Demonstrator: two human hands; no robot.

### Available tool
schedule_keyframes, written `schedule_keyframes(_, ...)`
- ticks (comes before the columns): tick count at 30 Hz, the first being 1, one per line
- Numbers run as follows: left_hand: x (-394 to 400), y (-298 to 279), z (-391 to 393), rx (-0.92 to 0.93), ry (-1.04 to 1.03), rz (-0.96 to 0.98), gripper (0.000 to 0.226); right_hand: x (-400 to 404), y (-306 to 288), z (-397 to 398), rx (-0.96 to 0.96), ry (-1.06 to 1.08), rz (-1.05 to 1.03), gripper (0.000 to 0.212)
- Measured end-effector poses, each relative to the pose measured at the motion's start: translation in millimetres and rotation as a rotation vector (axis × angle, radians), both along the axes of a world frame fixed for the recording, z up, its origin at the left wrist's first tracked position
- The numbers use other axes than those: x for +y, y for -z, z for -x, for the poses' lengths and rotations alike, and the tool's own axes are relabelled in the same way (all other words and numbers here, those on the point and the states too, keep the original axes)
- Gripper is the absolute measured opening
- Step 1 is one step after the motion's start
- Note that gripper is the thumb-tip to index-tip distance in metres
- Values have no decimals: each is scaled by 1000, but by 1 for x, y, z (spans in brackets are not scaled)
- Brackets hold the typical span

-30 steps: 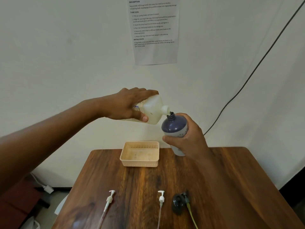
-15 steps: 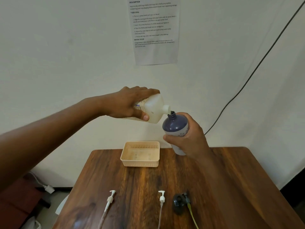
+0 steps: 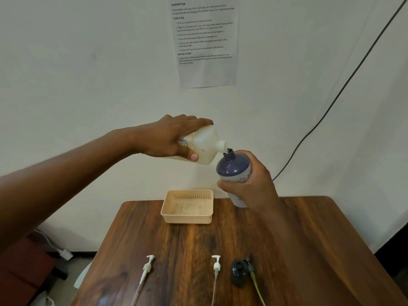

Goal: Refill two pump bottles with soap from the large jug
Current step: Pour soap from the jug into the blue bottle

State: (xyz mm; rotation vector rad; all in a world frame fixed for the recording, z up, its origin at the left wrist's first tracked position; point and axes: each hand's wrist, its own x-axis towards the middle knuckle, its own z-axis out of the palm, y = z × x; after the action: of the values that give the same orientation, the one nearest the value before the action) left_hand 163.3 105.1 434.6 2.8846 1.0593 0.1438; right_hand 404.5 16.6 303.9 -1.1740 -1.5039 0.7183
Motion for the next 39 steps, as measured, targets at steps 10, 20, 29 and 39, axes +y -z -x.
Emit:
schedule_keyframes(10, -2, -3, -2, 13, 0, -5, 89, -1, -1, 0, 12, -1, 3, 69)
schedule_keyframes(20, -2, -5, -2, 34, 3, -17, 89, -1, -1, 1, 17, -1, -4, 70)
schedule_keyframes(29, -3, -9, -3, 54, 19, -38, 89, -1, -2, 0, 6, 5, -14, 70)
schedule_keyframes(39, -3, -11, -1, 62, 9, -50, 91, -2, -4, 1, -3, 4, -20, 71)
